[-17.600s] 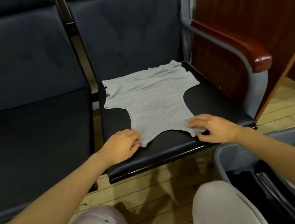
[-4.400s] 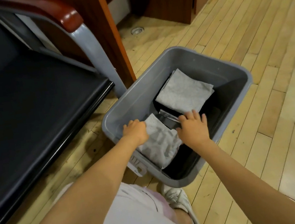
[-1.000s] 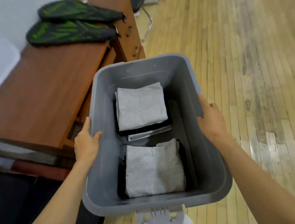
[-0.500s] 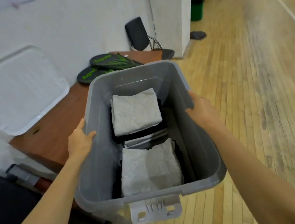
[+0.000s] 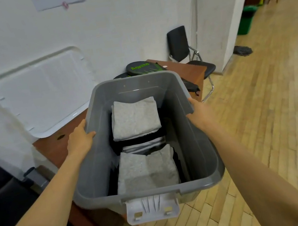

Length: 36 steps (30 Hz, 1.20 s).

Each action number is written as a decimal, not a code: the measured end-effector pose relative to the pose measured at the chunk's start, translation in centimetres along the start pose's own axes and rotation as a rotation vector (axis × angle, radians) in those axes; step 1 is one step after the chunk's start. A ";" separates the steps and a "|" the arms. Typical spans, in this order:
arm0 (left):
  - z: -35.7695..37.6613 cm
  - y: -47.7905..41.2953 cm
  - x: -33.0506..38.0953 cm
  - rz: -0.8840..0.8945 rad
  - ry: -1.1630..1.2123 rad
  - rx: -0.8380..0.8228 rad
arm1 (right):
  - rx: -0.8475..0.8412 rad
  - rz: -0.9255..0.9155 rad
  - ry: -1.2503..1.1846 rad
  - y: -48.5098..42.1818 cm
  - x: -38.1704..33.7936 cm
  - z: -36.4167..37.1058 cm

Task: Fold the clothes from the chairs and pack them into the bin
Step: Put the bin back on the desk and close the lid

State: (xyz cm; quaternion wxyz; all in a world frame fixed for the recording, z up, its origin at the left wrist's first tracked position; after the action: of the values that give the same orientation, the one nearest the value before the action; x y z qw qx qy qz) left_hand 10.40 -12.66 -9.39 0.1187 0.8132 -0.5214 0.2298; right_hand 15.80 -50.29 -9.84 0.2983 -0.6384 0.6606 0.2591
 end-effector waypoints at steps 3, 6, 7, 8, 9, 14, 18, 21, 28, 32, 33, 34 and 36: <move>-0.4 -3.3 0.0 0.003 0.001 0.007 | -0.045 0.010 -0.004 -3.9 -1.0 1.6; -0.4 -6.4 -0.4 -0.026 -0.095 0.001 | -0.077 0.056 -0.112 -8.4 -2.6 2.6; -0.4 -7.4 -0.4 -0.050 -0.165 -0.004 | -0.087 0.081 -0.174 -10.1 -3.1 3.0; -0.4 -8.3 0.0 -0.076 -0.253 -0.001 | -0.096 0.106 -0.230 -11.5 -3.5 3.5; -0.4 -9.3 0.8 -0.098 -0.346 0.012 | -0.101 0.129 -0.281 -12.7 -4.1 3.9; 0.1 -11.6 10.6 0.097 -0.404 0.107 | -0.122 0.182 -0.468 -16.4 -7.4 8.0; 1.8 -9.7 15.3 0.124 -0.312 0.056 | -0.195 0.290 -0.544 -16.1 -10.3 11.7; 3.9 -7.3 15.3 0.043 -0.276 0.016 | -0.372 0.206 -0.356 -16.3 -11.7 13.1; 8.9 -3.6 16.5 0.083 -0.371 0.157 | -0.187 -0.547 0.259 -20.8 -12.5 11.1; 9.4 -3.6 15.5 0.144 -0.529 0.293 | -0.333 -0.698 0.292 -21.2 -12.0 12.9; 9.2 -3.6 15.5 0.158 -0.543 0.306 | -0.365 -0.664 0.283 -21.4 -11.6 12.9; 9.0 -3.7 15.4 0.165 -0.553 0.297 | -0.366 -0.650 0.283 -21.4 -11.5 12.6; 8.5 -3.8 15.0 0.175 -0.561 0.284 | -0.324 -0.677 0.315 -21.2 -11.6 12.3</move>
State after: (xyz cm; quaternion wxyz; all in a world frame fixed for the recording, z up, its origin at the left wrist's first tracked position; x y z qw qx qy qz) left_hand 21.24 -26.64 -9.12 -0.1644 0.8054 -0.5643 0.0764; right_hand 37.77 -34.48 -9.14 0.1574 -0.8905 0.4011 0.1461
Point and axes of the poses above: each hand's wrist, its own y-axis away from the middle knuckle, its own z-axis out of the palm, x = y × z, the point moved 4 cm from there along -y, towards the middle knuckle, and after that the axes turned 5 degrees about -y, right-handed, at the moved point
